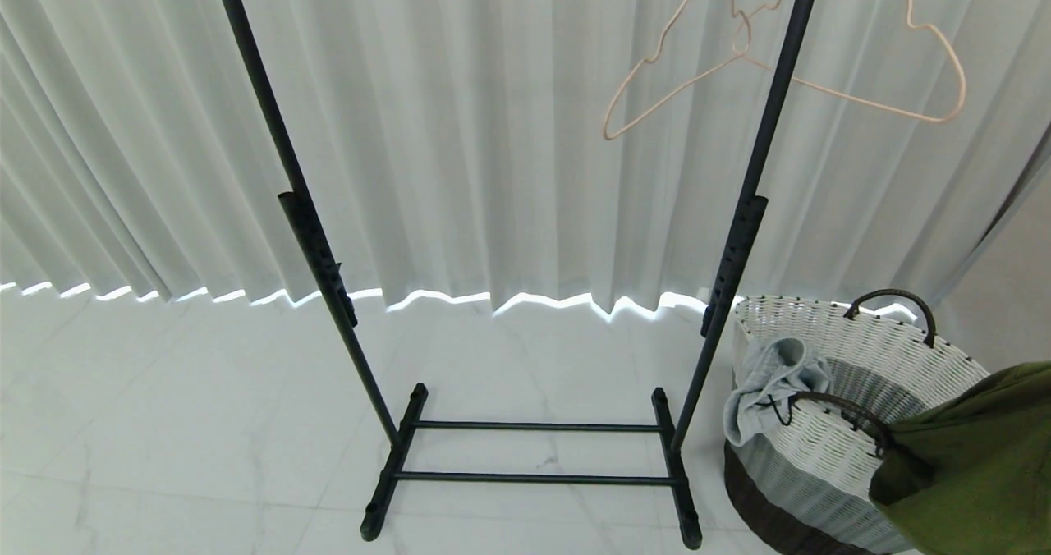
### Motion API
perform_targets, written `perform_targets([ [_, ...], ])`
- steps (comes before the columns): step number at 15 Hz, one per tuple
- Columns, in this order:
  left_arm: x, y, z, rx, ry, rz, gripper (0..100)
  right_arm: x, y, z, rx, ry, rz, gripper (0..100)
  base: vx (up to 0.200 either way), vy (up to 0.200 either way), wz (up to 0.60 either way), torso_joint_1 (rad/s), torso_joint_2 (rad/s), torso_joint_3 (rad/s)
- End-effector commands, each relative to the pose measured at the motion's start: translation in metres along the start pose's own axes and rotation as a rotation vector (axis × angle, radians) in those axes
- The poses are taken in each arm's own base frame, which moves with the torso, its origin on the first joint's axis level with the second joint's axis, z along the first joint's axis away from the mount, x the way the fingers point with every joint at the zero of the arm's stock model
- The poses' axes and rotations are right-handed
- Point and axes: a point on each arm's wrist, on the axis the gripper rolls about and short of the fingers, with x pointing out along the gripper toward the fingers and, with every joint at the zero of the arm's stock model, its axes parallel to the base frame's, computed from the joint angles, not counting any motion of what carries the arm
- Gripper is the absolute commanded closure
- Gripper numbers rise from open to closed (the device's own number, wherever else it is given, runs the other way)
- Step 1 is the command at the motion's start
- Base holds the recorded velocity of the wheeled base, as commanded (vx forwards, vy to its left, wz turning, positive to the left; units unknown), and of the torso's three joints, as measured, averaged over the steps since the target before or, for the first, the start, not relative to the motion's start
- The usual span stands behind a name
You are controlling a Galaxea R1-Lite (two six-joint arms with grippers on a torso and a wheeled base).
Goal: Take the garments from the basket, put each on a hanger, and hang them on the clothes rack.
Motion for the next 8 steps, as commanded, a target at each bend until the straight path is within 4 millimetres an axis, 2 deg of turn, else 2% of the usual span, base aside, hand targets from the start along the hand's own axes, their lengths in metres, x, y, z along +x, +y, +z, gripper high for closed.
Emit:
perform_targets([
  [1, 0.0000, 0.0000, 0.0000, 0.000, 0.000, 0.000, 0, 0.0016, 0.0004, 0.0000, -0.002, 0.002, 0.007, 100, 0.000, 0.200, 0.00, 0.002, 0.00, 0.002],
  [2, 0.0000, 0.0000, 0.0000, 0.000, 0.000, 0.000, 0, 0.0016, 0.0004, 0.0001, -0.002, 0.002, 0.008, 100, 0.000, 0.200, 0.00, 0.002, 0.00, 0.007],
  [8, 0.0000, 0.0000, 0.0000, 0.004, 0.000, 0.000, 0, 0.0055, 0.0035, -0.0026, -0.007, 0.014, 0.031, 100, 0.000, 0.000, 0.00, 0.000, 0.00, 0.000],
])
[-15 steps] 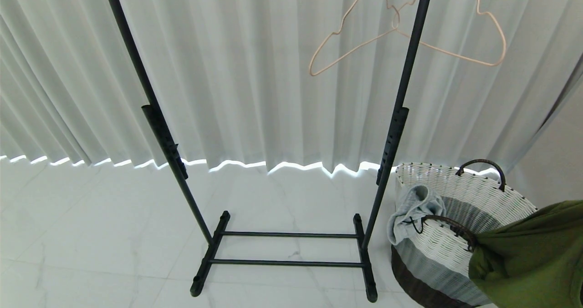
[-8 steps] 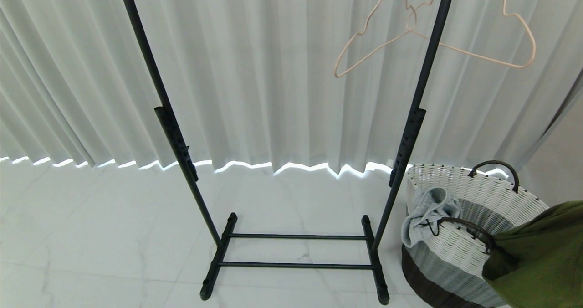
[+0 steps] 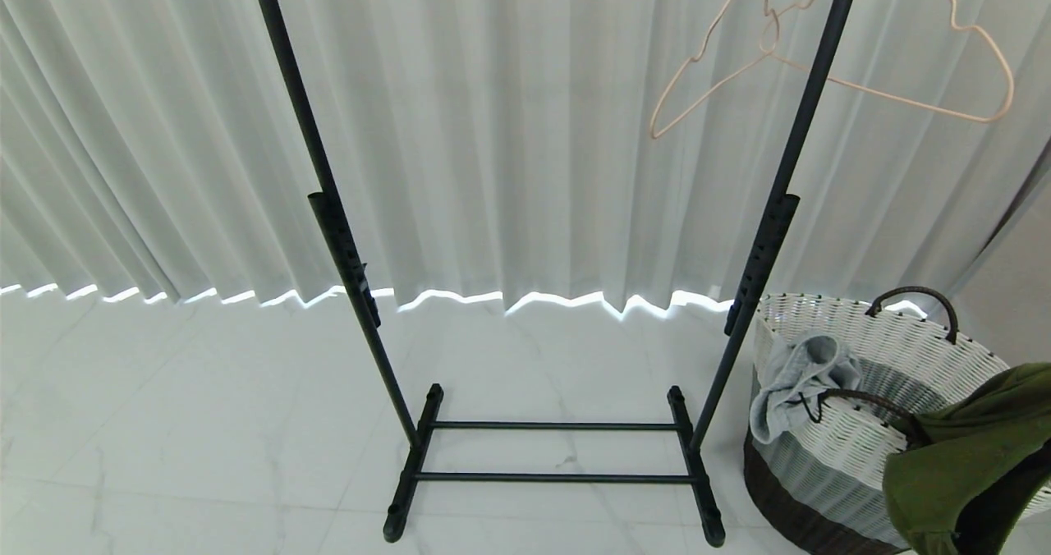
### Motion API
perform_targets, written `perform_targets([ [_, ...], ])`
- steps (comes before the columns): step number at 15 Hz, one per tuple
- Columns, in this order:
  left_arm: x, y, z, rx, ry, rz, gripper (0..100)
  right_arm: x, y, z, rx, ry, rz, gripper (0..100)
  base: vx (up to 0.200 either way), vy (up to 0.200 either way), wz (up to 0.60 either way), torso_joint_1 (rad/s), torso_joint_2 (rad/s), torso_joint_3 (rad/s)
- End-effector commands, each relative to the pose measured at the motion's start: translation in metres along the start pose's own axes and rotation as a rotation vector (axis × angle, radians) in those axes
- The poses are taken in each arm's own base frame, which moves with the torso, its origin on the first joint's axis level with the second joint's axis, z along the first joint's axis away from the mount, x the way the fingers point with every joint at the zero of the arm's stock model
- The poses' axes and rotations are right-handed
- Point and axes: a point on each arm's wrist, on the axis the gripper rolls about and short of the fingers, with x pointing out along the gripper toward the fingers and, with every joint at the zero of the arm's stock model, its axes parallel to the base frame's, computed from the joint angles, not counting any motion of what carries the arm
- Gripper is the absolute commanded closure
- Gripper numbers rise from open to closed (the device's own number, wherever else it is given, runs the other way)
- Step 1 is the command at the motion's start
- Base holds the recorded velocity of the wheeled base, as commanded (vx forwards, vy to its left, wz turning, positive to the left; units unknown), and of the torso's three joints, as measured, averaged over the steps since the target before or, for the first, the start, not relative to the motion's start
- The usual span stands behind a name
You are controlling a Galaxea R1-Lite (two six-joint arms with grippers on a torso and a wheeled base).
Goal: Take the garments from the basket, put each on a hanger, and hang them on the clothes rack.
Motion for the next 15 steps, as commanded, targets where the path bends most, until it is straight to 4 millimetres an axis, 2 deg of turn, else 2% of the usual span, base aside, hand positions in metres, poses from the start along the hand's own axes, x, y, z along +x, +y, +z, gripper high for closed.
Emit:
perform_targets([
  [1, 0.000, 0.000, 0.000, 0.001, 0.000, 0.001, 0, 0.004, 0.002, -0.004, 0.001, 0.019, 0.012, 100, 0.000, 0.000, 0.00, 0.000, 0.00, 0.000],
  [9, 0.000, 0.000, 0.000, 0.001, -0.002, -0.001, 0, 0.004, 0.009, -0.010, -0.009, 0.026, 0.035, 100, 0.000, 0.000, 0.00, 0.000, 0.00, 0.000],
  [12, 0.000, -0.001, 0.002, 0.022, -0.013, -0.063, 0, 0.001, 0.008, -0.009, -0.007, 0.016, 0.026, 100, 0.000, 0.000, 0.00, 0.000, 0.00, 0.000],
  [13, -0.005, -0.002, 0.029, 0.005, -0.084, -0.140, 0, -0.001, 0.008, -0.009, -0.005, 0.007, 0.022, 100, 0.000, 0.000, 0.00, 0.000, 0.00, 0.000],
  [15, 0.004, -0.003, 0.088, -0.044, -0.083, -0.239, 0, -0.005, 0.005, -0.003, -0.006, -0.024, 0.019, 100, 0.000, 0.000, 0.00, 0.000, 0.00, 0.000],
])
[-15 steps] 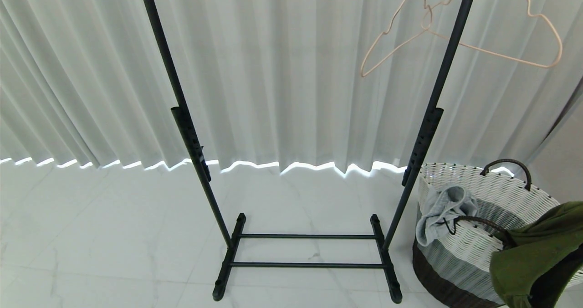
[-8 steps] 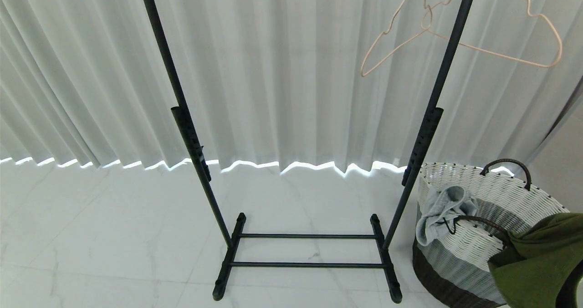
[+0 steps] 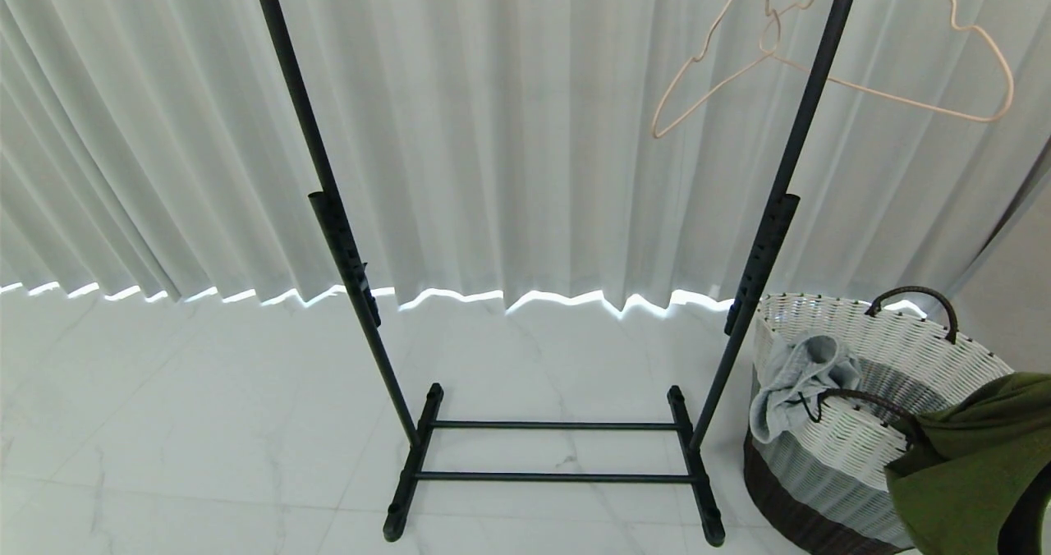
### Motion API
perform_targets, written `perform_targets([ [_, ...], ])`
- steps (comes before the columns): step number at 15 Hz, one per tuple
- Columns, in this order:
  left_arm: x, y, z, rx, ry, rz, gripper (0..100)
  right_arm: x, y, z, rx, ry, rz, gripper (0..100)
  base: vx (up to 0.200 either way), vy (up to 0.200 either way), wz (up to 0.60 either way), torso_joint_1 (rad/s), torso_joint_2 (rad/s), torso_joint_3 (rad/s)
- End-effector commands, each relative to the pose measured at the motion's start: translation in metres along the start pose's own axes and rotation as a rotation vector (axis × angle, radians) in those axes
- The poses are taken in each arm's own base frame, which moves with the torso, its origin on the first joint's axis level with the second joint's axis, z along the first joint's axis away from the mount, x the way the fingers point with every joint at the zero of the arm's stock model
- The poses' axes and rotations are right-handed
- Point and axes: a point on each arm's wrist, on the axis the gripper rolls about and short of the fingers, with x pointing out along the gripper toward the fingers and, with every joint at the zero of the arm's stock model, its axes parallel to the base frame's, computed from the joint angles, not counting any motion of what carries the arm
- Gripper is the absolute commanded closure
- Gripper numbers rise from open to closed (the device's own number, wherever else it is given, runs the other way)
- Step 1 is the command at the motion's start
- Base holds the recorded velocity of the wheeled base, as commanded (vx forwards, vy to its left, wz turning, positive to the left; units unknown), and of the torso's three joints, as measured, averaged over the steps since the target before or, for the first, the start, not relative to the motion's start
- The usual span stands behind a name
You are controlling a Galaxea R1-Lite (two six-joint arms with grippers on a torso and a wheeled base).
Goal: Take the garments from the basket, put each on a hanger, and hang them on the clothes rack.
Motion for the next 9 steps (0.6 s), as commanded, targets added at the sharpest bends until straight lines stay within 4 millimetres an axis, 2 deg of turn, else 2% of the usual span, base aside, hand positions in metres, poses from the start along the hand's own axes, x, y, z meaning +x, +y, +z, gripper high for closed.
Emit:
perform_targets([
  [1, 0.026, 0.001, 0.068, -0.021, 0.034, -0.124, 0, -0.005, -0.002, 0.008, 0.015, -0.050, 0.009, 100, 0.000, 0.000, 0.00, 0.000, 0.00, 0.000],
  [3, 0.057, 0.001, 0.089, 0.033, 0.119, -0.220, 0, -0.013, -0.002, 0.020, 0.090, -0.119, 0.053, 100, 0.000, 0.000, 0.00, 0.000, 0.00, 0.000],
  [6, 0.124, 0.003, 0.115, -0.002, 0.260, -0.278, 0, -0.018, 0.001, 0.039, 0.199, -0.199, 0.148, 100, 0.000, 0.000, 0.00, 0.000, 0.00, 0.000],
  [7, 0.142, 0.000, 0.119, 0.000, 0.292, -0.310, 0, -0.020, 0.002, 0.045, 0.223, -0.225, 0.185, 100, 0.000, 0.000, 0.00, 0.000, 0.00, 0.000],
  [9, 0.169, -0.014, 0.111, 0.002, 0.380, -0.397, 0, -0.021, 0.001, 0.054, 0.245, -0.258, 0.237, 100, 0.000, 0.000, 0.00, 0.000, 0.00, 0.000],
])
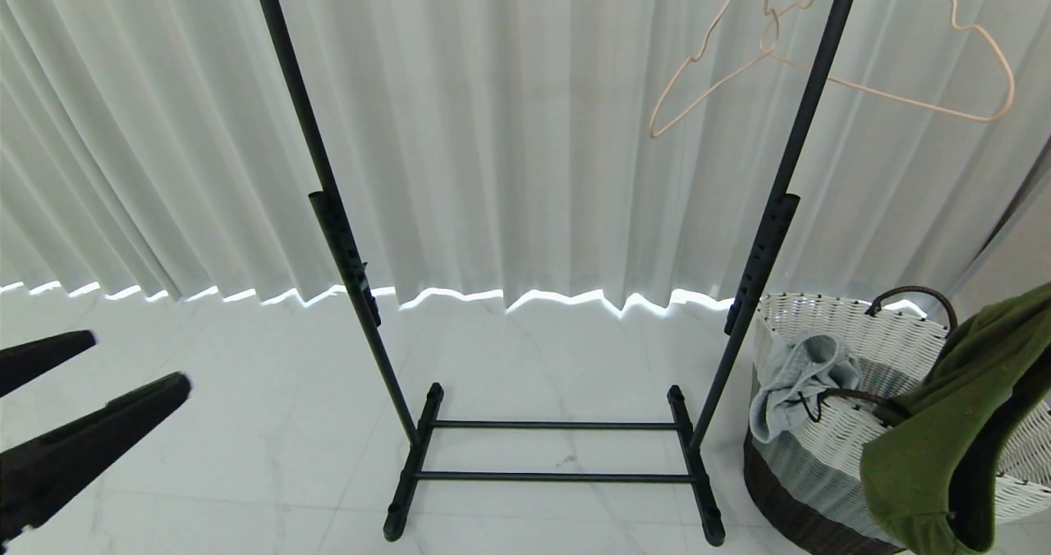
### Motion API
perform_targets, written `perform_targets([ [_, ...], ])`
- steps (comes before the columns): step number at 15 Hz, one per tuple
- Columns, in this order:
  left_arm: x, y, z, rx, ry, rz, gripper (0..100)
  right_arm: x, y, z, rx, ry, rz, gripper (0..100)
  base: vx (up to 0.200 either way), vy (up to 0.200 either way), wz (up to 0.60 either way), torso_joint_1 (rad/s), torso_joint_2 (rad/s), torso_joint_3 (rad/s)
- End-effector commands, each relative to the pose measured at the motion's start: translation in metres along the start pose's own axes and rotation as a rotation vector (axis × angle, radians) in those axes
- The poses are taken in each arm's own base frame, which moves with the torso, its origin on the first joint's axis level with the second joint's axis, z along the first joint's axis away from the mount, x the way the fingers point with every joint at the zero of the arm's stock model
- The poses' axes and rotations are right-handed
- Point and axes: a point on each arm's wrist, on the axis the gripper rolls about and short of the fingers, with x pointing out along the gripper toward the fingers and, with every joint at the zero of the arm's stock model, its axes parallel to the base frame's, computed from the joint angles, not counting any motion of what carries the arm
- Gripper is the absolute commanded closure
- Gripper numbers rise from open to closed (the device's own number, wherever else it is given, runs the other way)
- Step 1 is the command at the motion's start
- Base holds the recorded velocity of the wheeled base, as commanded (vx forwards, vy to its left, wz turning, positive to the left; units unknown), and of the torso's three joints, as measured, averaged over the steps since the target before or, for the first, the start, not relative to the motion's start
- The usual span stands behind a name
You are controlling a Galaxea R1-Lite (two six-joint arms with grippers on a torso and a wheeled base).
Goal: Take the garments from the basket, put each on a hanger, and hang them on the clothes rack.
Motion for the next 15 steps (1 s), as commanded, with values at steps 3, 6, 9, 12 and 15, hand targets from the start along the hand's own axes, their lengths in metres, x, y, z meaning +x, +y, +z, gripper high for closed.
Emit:
perform_targets([
  [3, 0.099, -0.025, 0.005, -0.019, 0.266, -0.186, 0, 0.006, -0.001, 0.016, -0.005, -0.034, 0.054, 100, 0.000, 0.000, 0.00, 0.000, 0.00, 0.000],
  [6, 0.140, -0.066, -0.003, -0.081, 0.381, -0.251, 0, 0.012, -0.003, 0.022, 0.023, -0.068, 0.076, 100, 0.000, 0.000, 0.00, 0.000, 0.00, 0.000],
  [9, 0.191, -0.124, -0.019, -0.112, 0.414, -0.353, 0, 0.018, -0.003, 0.027, 0.058, -0.103, 0.128, 100, 0.000, 0.000, 0.00, 0.000, 0.00, 0.000],
  [12, 0.219, -0.196, -0.030, -0.182, 0.439, -0.481, 0, 0.019, 0.000, 0.025, 0.076, -0.099, 0.165, 100, 0.000, 0.000, 0.00, 0.000, 0.00, 0.000],
  [15, 0.249, -0.266, -0.037, -0.290, 0.447, -0.522, 0, 0.020, 0.005, 0.027, 0.150, -0.107, 0.204, 100, 0.000, 0.000, 0.00, 0.000, 0.00, 0.000],
])
